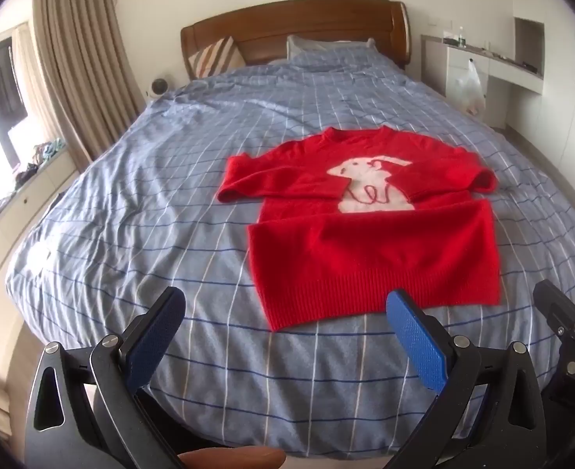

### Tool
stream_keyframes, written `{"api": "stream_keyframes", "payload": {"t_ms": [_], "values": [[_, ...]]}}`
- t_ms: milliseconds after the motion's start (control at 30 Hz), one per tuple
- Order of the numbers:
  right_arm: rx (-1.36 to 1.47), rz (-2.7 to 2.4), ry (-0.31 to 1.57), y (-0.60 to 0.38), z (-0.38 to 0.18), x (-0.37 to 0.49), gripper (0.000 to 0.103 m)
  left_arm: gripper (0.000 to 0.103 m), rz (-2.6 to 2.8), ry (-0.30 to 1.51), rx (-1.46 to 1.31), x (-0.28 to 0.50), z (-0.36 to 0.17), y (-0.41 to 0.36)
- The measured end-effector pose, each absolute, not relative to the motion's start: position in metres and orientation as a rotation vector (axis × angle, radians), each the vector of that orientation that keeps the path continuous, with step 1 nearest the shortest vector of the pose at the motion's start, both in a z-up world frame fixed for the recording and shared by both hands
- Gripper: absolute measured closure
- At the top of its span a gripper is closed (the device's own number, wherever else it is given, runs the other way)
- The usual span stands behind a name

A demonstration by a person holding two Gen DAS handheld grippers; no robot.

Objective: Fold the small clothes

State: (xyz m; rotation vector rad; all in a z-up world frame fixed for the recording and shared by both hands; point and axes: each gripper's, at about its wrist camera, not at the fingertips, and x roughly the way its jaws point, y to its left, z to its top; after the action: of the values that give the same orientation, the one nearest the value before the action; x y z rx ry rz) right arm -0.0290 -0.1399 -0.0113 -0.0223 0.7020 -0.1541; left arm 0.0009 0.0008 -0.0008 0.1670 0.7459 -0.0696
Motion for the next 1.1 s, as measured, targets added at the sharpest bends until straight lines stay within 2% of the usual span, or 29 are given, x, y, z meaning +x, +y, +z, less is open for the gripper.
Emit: {"api": "stream_keyframes", "payload": {"t_ms": [533, 1100], "values": [[-0.029, -0.167, 0.758, -0.141, -0.023, -0.024, 0.0, 0.0, -0.143, 0.85, 0.138, 0.005, -0.017, -0.006], [-0.029, -0.251, 0.796, -0.14, -0.026, -0.024, 0.0, 0.0, -0.133, 0.838, 0.13, -0.001, -0.012, -0.004]]}}
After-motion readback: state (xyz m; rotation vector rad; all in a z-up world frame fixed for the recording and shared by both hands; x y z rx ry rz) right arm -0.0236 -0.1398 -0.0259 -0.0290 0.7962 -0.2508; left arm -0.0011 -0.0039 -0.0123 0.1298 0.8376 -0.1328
